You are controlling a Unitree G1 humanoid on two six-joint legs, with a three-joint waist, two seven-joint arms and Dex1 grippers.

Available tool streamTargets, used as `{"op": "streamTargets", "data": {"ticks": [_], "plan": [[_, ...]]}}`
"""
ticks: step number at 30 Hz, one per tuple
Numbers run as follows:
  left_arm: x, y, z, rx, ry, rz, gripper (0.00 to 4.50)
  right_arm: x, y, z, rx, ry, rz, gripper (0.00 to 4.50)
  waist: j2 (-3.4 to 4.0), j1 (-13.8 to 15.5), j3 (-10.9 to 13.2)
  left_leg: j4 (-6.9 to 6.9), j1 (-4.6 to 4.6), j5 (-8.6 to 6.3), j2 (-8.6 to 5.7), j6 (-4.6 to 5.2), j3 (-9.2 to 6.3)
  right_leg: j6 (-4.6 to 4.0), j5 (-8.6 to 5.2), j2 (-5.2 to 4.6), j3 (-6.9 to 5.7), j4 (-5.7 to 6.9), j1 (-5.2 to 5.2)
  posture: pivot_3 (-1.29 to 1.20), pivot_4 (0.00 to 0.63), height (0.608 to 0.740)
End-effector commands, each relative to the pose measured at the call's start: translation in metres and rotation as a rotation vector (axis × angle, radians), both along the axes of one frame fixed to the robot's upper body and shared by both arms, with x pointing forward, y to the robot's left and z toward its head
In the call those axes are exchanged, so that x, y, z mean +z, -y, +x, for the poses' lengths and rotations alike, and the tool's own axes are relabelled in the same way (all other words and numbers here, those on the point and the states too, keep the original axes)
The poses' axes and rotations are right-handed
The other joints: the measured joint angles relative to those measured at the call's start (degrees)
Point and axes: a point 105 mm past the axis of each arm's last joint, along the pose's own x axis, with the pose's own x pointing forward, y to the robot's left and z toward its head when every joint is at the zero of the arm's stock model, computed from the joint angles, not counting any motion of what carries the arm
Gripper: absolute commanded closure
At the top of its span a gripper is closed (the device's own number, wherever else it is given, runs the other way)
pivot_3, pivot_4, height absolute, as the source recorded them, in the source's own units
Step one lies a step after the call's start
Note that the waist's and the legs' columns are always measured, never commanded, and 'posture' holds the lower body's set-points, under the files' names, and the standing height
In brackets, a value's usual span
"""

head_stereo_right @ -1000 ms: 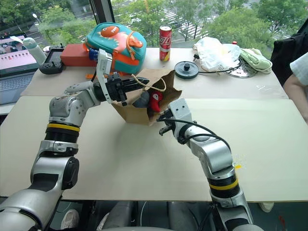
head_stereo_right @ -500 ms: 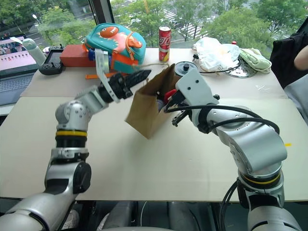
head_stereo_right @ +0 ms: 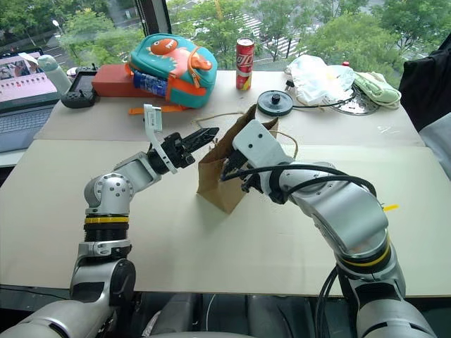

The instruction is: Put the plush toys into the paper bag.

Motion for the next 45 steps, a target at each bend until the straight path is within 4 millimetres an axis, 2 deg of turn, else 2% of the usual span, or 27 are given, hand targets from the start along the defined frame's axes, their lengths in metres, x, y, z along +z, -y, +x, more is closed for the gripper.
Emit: {"op": "streamTargets", "data": {"ticks": [1, 4, 5, 7, 8, 11, 15, 19, 22, 25, 29, 32, 36, 38, 40, 43, 45], "plan": [[0.029, 0.003, -0.011, -0.050, 0.075, -0.037, 2.23, 0.027, 0.010, 0.002, -0.017, 0.097, 0.039, 0.97, 0.00, 0.0, 0.0, 0.00, 0.00, 0.00, 0.00, 0.00, 0.00, 0.00, 0.00, 0.00, 0.00, -0.01, 0.00, 0.00, 0.150, 0.739], [0.036, 0.002, -0.015, -0.072, 0.080, -0.036, 1.17, 0.035, 0.018, 0.001, -0.022, 0.114, 0.041, 0.00, 0.00, 0.0, 0.0, 0.00, 0.00, 0.00, -0.01, 0.00, 0.01, 0.00, 0.00, 0.00, 0.00, -0.03, 0.01, 0.00, 0.150, 0.739], [0.039, 0.001, -0.016, -0.083, 0.084, -0.032, 0.93, 0.041, 0.019, -0.001, -0.009, 0.127, 0.051, 0.00, 0.00, 0.0, 0.0, 0.00, 0.01, 0.00, -0.01, 0.00, 0.01, 0.00, 0.00, 0.00, 0.00, -0.03, 0.01, 0.00, 0.150, 0.739], [0.043, -0.003, -0.018, -0.097, 0.089, -0.025, 0.16, 0.052, 0.020, -0.005, 0.020, 0.144, 0.077, 0.00, 0.00, -0.2, 0.0, -0.02, 0.01, 0.00, 0.00, 0.00, 0.02, 0.00, 0.00, 0.01, 0.01, -0.04, 0.01, 0.00, 0.150, 0.739], [0.044, -0.004, -0.019, -0.101, 0.093, -0.018, 0.04, 0.056, 0.019, -0.007, 0.034, 0.151, 0.089, 0.00, 0.00, -0.2, 0.0, -0.04, 0.02, 0.00, 0.00, 0.00, 0.03, 0.00, 0.00, 0.02, 0.02, -0.03, -0.02, 0.00, 0.150, 0.739], [0.047, -0.015, -0.021, -0.102, 0.105, 0.020, 0.04, 0.082, 0.010, -0.019, 0.140, 0.214, 0.191, 0.00, 0.00, -0.3, 0.0, -0.05, 0.05, 0.00, 0.02, 0.00, 0.02, 0.00, 0.00, 0.05, 0.01, -0.04, -0.01, 0.00, 0.150, 0.739], [0.049, -0.031, -0.021, -0.087, 0.105, 0.035, 0.04, 0.099, 0.009, -0.027, 0.195, 0.245, 0.306, 0.00, 0.00, -0.1, 0.0, -0.07, 0.07, 0.00, 0.04, 0.00, 0.01, 0.00, 0.00, 0.05, -0.02, -0.03, 0.01, 0.00, 0.150, 0.739], [0.045, -0.045, -0.025, -0.075, 0.091, 0.057, 0.04, 0.103, 0.018, -0.032, 0.198, 0.227, 0.386, 0.00, 0.00, 0.1, 0.0, -0.07, 0.03, 0.00, 0.02, 0.00, 0.02, 0.00, 0.00, 0.02, -0.01, -0.06, 0.01, 0.00, 0.150, 0.739], [0.043, -0.057, -0.035, -0.113, 0.058, 0.047, 0.04, 0.105, 0.024, -0.044, 0.253, 0.207, 0.462, 0.00, 0.00, 0.0, 0.0, -0.08, 0.03, 0.00, 0.02, 0.00, 0.03, 0.00, 0.00, 0.00, -0.02, -0.07, 0.00, 0.00, 0.150, 0.739], [0.017, -0.071, -0.041, -0.086, 0.020, 0.136, 0.00, 0.096, 0.028, -0.061, 0.337, 0.174, 0.509, 0.64, 0.01, -0.1, 0.0, -0.13, 0.05, 0.00, 0.06, 0.00, 0.01, 0.00, 0.00, 0.01, -0.05, -0.07, -0.01, 0.00, 0.150, 0.739], [-0.005, -0.078, -0.043, -0.057, 0.001, 0.190, 0.00, 0.079, 0.025, -0.083, 0.475, 0.094, 0.545, 2.03, 0.02, -0.1, 0.0, -0.23, 0.12, 0.00, 0.07, 0.00, 0.08, -0.02, -0.01, 0.00, -0.01, -0.07, -0.02, 0.00, 0.150, 0.739], [-0.020, -0.074, -0.041, -0.028, 0.047, 0.272, 0.00, 0.043, 0.026, -0.089, 0.449, -0.049, 0.437, 3.09, 0.02, 0.4, 0.0, -0.15, 0.14, 0.02, 0.08, -0.03, 0.07, -0.02, -0.01, 0.02, -0.04, -0.10, 0.07, 0.00, 0.150, 0.739], [-0.025, -0.064, -0.042, -0.036, 0.132, 0.331, 0.00, 0.002, 0.025, -0.086, 0.373, -0.172, 0.287, 4.44, 0.02, 0.3, 0.0, -0.15, 0.41, 0.02, 0.04, -0.04, 0.16, 0.00, -0.03, -0.04, 0.02, -0.42, 0.50, 0.00, 0.150, 0.739], [-0.031, -0.062, -0.044, -0.046, 0.164, 0.377, 0.00, -0.017, 0.027, -0.075, 0.301, -0.196, 0.208, 4.47, 0.02, 0.0, 0.0, -0.16, 0.43, 0.02, 0.06, -0.04, 0.17, 0.02, -0.03, -0.01, 0.02, -0.52, 0.55, 0.00, 0.150, 0.739], [-0.034, -0.061, -0.044, -0.049, 0.175, 0.388, 0.00, -0.026, 0.027, -0.064, 0.258, -0.193, 0.187, 4.47, 0.02, -0.3, 0.0, -0.17, 0.49, 0.02, 0.08, -0.05, 0.17, 0.11, -0.09, 0.01, 0.03, -0.58, 0.63, 0.00, 0.150, 0.739], [-0.035, -0.059, -0.045, -0.065, 0.194, 0.398, 0.00, -0.029, 0.024, -0.049, 0.226, -0.157, 0.196, 4.47, -0.01, -0.2, 0.0, -0.17, 0.46, 0.02, 0.13, -0.05, 0.17, 0.27, -0.18, 0.08, 0.04, -0.58, 0.59, 0.00, 0.150, 0.739], [-0.036, -0.056, -0.045, -0.078, 0.202, 0.404, 0.00, -0.027, 0.024, -0.030, 0.169, -0.109, 0.197, 4.47, -0.01, -0.2, 0.0, -0.17, 0.45, 0.02, 0.12, -0.05, 0.16, 0.36, -0.23, 0.07, 0.04, -0.58, 0.59, 0.00, 0.150, 0.739]]}}
